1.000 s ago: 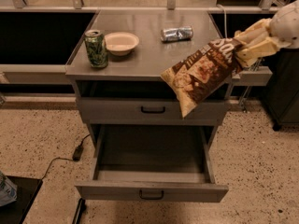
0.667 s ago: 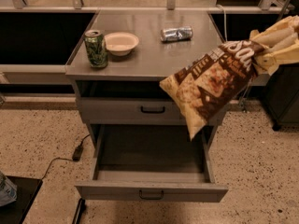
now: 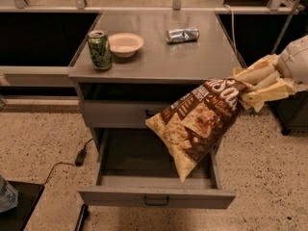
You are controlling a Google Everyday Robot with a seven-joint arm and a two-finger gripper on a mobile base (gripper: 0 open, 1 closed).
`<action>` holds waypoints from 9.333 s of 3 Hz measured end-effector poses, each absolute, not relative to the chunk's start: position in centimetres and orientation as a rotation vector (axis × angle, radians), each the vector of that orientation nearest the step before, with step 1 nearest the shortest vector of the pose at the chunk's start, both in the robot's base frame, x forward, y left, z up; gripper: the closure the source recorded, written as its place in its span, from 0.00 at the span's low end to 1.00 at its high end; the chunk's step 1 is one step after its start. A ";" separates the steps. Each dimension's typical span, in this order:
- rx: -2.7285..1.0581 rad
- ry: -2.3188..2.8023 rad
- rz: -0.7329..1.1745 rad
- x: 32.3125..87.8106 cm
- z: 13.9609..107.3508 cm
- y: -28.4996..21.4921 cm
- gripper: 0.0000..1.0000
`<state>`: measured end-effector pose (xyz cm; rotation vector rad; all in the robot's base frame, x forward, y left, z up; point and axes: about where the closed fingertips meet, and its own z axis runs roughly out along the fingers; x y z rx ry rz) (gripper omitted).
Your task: Place brown chip bag into middle drawer
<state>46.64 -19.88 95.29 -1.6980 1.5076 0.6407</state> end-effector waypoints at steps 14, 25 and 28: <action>-1.360 2.245 0.583 60.6 61.1 -15.3 1.00; -0.958 2.322 0.927 61.8 48.5 -18.4 0.58; -0.958 2.322 0.927 61.8 48.5 -18.4 0.00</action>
Offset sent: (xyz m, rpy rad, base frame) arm 0.0383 0.0196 -0.1023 0.0407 0.1188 -0.1096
